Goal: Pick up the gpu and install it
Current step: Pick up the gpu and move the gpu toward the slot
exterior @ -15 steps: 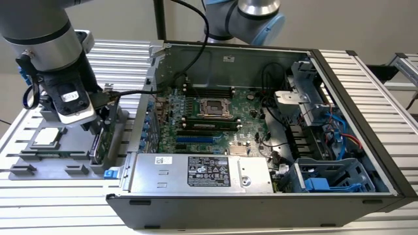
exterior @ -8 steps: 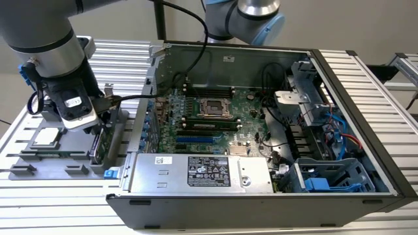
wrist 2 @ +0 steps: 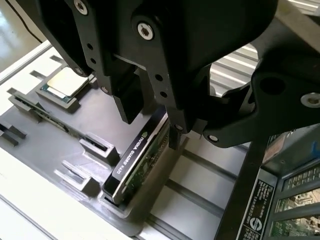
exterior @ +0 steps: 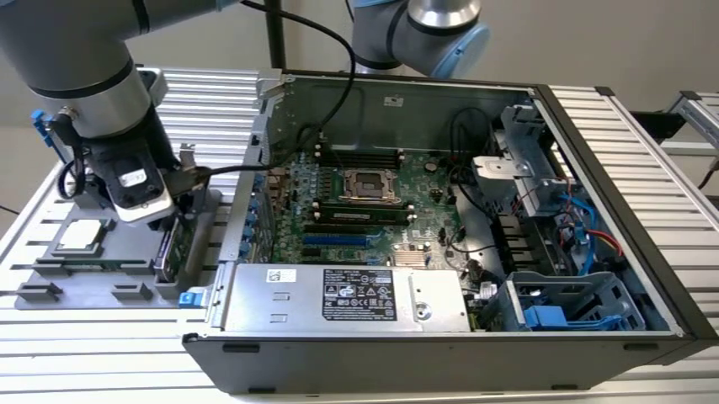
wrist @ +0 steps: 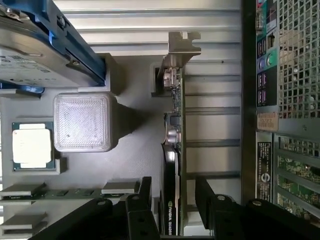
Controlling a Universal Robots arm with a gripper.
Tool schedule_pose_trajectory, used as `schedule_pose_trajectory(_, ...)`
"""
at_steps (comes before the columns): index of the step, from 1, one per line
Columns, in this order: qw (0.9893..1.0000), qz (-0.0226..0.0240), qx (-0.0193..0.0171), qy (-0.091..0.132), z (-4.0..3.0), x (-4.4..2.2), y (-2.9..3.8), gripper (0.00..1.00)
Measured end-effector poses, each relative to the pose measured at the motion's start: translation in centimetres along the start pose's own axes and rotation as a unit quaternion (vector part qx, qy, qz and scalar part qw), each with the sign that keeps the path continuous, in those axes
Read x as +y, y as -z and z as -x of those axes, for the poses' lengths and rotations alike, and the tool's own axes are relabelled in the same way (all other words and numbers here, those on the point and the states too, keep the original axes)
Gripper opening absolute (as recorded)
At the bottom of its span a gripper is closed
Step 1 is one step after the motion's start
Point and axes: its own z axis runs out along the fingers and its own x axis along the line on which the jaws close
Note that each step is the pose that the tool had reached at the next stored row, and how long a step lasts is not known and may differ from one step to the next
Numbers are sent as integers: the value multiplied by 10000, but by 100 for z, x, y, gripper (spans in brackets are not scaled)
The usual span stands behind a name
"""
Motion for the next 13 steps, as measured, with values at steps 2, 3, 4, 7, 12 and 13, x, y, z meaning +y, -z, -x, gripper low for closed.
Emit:
schedule_pose_trajectory(2,10000,0,0,12,-3,33,-23,100)
schedule_pose_trajectory(3,10000,1,0,18,-4,46,-38,100)
schedule_pose_trajectory(4,10000,1,0,24,-5,57,-52,100)
schedule_pose_trajectory(7,10000,1,2,45,-7,87,-91,100)
schedule_pose_trajectory(12,10000,1,3,72,-8,101,-129,100)
schedule_pose_trajectory(13,10000,1,3,72,-8,101,-129,100)
